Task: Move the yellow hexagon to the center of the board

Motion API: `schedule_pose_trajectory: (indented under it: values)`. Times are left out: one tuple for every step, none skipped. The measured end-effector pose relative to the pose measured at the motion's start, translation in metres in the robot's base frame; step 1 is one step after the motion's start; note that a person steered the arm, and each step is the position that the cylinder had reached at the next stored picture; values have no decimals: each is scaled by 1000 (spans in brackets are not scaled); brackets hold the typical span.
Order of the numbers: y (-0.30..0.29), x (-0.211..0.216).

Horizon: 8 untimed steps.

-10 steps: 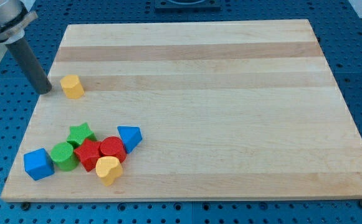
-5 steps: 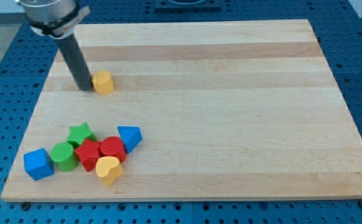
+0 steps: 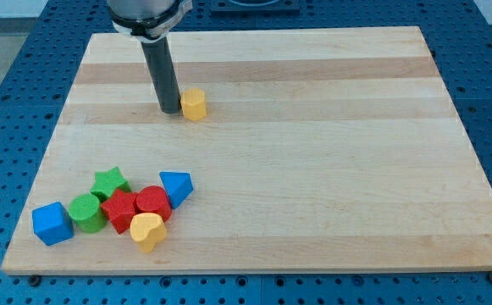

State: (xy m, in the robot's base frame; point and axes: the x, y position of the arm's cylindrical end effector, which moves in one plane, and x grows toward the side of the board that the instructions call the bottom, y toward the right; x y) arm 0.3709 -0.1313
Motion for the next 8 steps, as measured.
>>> schedule_pose_trajectory:
  values:
    - [2, -3]
    - [6, -5]
    - [16, -5]
    - [25, -5]
    - [34, -5]
    - [46, -5]
    - [54, -2]
    - [58, 4]
